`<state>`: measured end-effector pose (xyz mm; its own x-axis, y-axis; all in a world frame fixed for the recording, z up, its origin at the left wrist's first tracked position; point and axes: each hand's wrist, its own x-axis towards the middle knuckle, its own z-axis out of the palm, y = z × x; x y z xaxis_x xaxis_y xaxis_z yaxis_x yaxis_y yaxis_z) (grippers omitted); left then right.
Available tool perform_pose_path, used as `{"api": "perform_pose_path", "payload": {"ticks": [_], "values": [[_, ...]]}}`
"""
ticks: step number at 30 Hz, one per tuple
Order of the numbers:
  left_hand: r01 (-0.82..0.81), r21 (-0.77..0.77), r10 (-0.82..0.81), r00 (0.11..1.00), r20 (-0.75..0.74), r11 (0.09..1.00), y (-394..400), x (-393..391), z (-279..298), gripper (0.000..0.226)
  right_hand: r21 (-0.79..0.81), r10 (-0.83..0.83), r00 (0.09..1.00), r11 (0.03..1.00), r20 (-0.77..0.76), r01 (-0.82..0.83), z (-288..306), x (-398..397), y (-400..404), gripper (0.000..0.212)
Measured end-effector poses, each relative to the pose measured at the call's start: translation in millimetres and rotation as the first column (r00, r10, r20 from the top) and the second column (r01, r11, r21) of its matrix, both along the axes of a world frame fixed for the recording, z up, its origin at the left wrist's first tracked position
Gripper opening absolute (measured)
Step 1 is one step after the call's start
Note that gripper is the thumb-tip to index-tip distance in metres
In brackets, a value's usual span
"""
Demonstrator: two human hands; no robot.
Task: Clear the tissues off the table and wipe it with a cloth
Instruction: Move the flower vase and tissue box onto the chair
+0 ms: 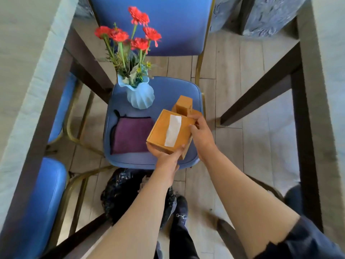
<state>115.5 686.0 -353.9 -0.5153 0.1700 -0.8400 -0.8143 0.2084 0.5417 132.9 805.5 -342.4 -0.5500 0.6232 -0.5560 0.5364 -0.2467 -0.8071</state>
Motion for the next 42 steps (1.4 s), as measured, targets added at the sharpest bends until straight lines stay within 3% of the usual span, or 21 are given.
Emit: {"api": "perform_pose_path", "payload": {"ticks": [6,9,12,15,19,24,29,31,33,36,39,42], "values": [[-0.055,0.041,0.055,0.998,0.006,0.998,-1.7,7.0,-14.9,0.103,-0.018,0.000,1.000,1.000,0.011,0.000,-11.2,4.6,2.5,0.028],[-0.103,-0.005,0.103,0.995,0.013,0.995,-7.0,4.4,-11.9,0.084,-0.035,-0.010,1.000,0.999,-0.010,0.010,-16.1,10.2,-0.8,0.037],[0.045,-0.171,-0.076,0.981,-0.178,0.984,-20.4,-11.0,-12.8,0.063,-0.101,-0.106,0.994,0.990,-0.030,0.102,-16.3,14.0,-10.6,0.054],[0.199,-0.259,-0.291,0.873,-0.392,0.945,-27.6,-34.3,-8.8,0.040,-0.103,-0.184,0.982,0.977,0.043,0.187,-16.7,16.3,-23.8,0.057],[0.375,-0.228,-0.438,0.796,-0.417,0.898,-23.8,-51.1,-5.3,0.040,-0.080,-0.210,0.977,0.974,0.044,0.213,-19.6,12.7,-26.0,0.056],[0.342,-0.149,-0.373,0.843,-0.388,0.928,-17.1,-50.2,-14.2,0.047,-0.040,-0.119,0.993,0.992,0.008,0.119,-15.1,0.4,-2.2,0.053],[0.336,-0.125,-0.356,0.838,-0.414,0.934,-10.9,-47.9,-16.5,0.047,0.050,-0.010,0.994,0.999,0.111,0.005,-9.9,-8.3,12.7,0.053],[0.364,-0.141,-0.389,0.822,-0.416,0.921,-13.2,-49.4,-13.1,0.044,0.150,-0.035,0.986,0.989,0.162,0.010,-4.9,-8.7,8.7,0.052],[0.366,-0.168,-0.402,0.806,-0.434,0.915,-21.5,-53.7,-5.6,0.038,0.367,-0.083,0.984,0.930,0.158,0.020,3.1,-7.8,-6.1,0.051],[0.302,-0.329,-0.441,0.707,-0.552,0.895,-48.1,-61.0,7.8,0.027,0.580,-0.039,0.999,0.814,0.033,0.013,18.3,-6.4,-45.0,0.046],[0.259,-0.471,-0.528,0.569,-0.630,0.843,-79.8,-73.2,9.2,0.025,0.460,0.069,0.995,0.888,-0.074,-0.027,22.6,-7.4,-85.2,0.047],[0.324,-0.616,-0.696,0.357,-0.623,0.718,-104.2,-90.8,-10.1,0.030,0.384,0.230,0.973,0.901,-0.031,-0.201,6.0,-8.9,-115.4,0.048]]}}
